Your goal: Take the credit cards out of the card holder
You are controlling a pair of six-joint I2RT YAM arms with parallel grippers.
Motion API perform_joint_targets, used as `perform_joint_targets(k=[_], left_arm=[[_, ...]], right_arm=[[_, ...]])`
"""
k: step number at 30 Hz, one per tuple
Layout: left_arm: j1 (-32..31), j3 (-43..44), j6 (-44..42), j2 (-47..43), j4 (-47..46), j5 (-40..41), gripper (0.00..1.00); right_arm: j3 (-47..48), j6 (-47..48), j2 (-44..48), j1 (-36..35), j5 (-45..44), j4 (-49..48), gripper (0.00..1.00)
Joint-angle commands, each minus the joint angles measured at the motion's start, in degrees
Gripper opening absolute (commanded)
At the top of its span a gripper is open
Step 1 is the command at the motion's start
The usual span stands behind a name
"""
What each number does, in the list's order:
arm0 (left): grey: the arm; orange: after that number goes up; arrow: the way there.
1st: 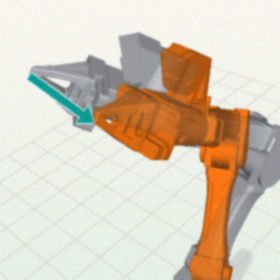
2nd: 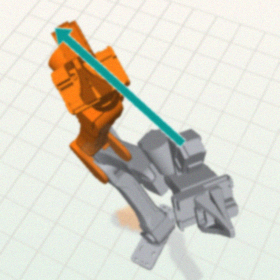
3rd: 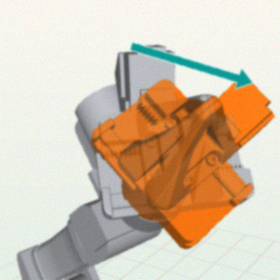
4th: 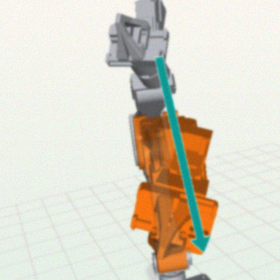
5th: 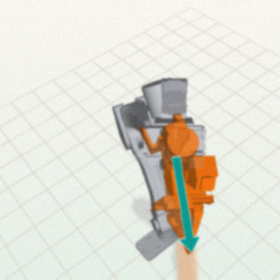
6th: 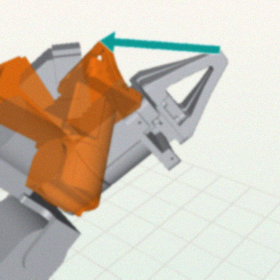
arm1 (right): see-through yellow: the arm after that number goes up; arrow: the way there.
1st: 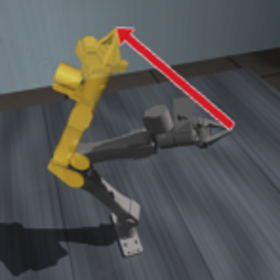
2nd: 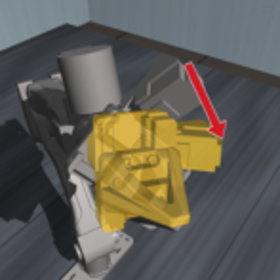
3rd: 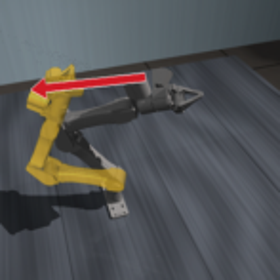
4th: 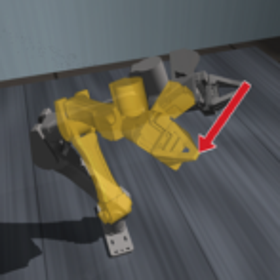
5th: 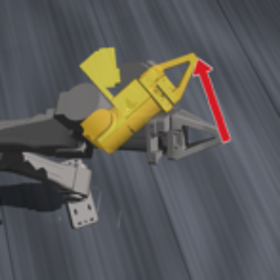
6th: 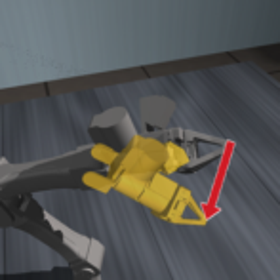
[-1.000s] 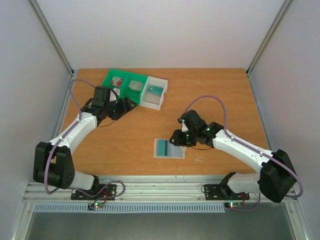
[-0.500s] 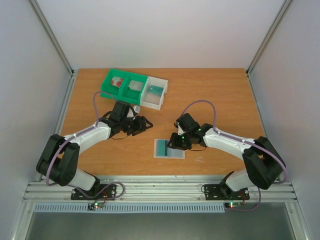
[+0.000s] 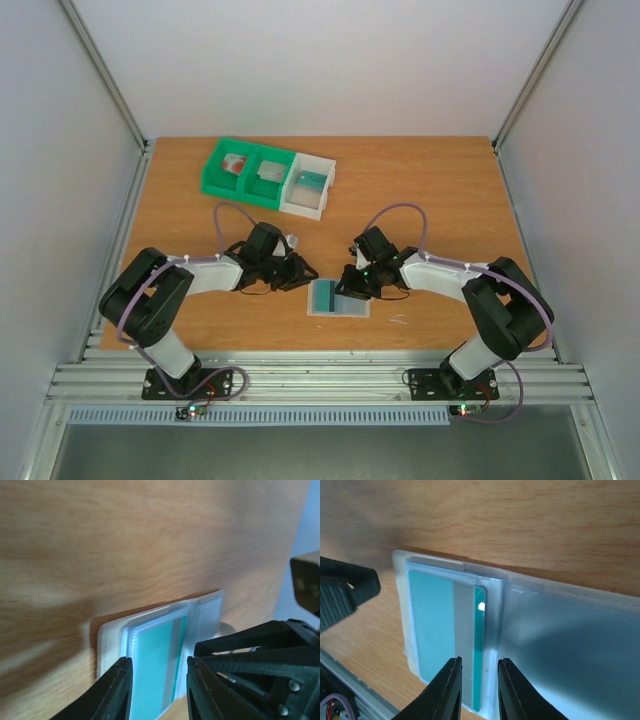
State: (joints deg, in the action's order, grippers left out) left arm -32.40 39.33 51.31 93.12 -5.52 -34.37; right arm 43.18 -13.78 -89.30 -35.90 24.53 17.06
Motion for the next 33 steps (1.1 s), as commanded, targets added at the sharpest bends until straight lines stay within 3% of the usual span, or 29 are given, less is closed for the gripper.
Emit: perform_joint_targets(k=[1,10,19,33], left_arm=[[-1.08,-0.86,1.7,2.24,-6.95,-0.46,0.29],[-1.71,-0.74,1.43,3.17,-6.23,0.22,0.14],[-3.16,0.85,-2.53,2.86,2.88,2.94,0.13],[-3.93,-0.31,-2.79,3.19,3.67,3.93,0.13]], right_arm=[[-0.64,-1.12,-1.75,1.16,1.52,-1.94,0.23],[-2.16,-2.38,-2.79,1.4,3.43,-6.11,0.2],[-3.29,-1.64,-5.18,1.45,4.44,-8.44,0.19],[-5.37,-1.64,-3.29,1.45,6.16,-12.62,0.19]])
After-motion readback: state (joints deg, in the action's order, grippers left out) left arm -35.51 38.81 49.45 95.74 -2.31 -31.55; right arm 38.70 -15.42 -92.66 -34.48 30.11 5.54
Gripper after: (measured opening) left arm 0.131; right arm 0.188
